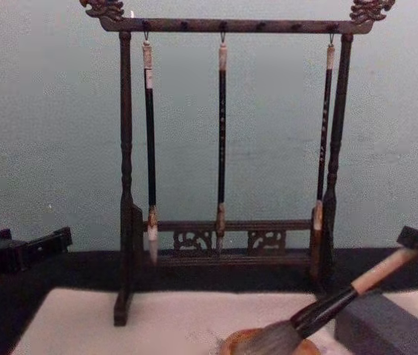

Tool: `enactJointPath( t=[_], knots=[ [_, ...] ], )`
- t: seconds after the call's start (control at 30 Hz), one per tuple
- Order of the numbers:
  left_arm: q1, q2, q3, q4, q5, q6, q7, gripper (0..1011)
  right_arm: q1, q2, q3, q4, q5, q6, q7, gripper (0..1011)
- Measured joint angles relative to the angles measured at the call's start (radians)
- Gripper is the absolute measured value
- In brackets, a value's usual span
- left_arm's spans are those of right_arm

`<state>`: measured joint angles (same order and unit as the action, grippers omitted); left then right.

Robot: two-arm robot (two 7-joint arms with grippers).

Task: Pick up the brush from the inkstone, write on the paper, then place the brush back to its original position.

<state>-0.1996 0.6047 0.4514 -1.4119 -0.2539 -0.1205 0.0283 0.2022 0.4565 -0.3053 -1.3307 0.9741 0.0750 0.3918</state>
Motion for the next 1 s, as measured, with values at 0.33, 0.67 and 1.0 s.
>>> enactJointPath(
  t=[0.33,0.67,1.0],
  knots=[
    [0.000,0.000,0.000,0.000,0.000,0.000,0.000,1002,-0.054,0.034,-0.008,-0.132,-0.041,-0.008,-0.030,190],
    [0.000,0.000,0.000,0.000,0.000,0.000,0.000,1002,-0.089,0.053,-0.022,-0.220,-0.076,-0.004,-0.049,167],
    [0.000,0.000,0.000,0.000,0.000,0.000,0.000,1002,-0.116,0.067,-0.027,-0.284,-0.109,-0.003,-0.058,163]
  ],
)
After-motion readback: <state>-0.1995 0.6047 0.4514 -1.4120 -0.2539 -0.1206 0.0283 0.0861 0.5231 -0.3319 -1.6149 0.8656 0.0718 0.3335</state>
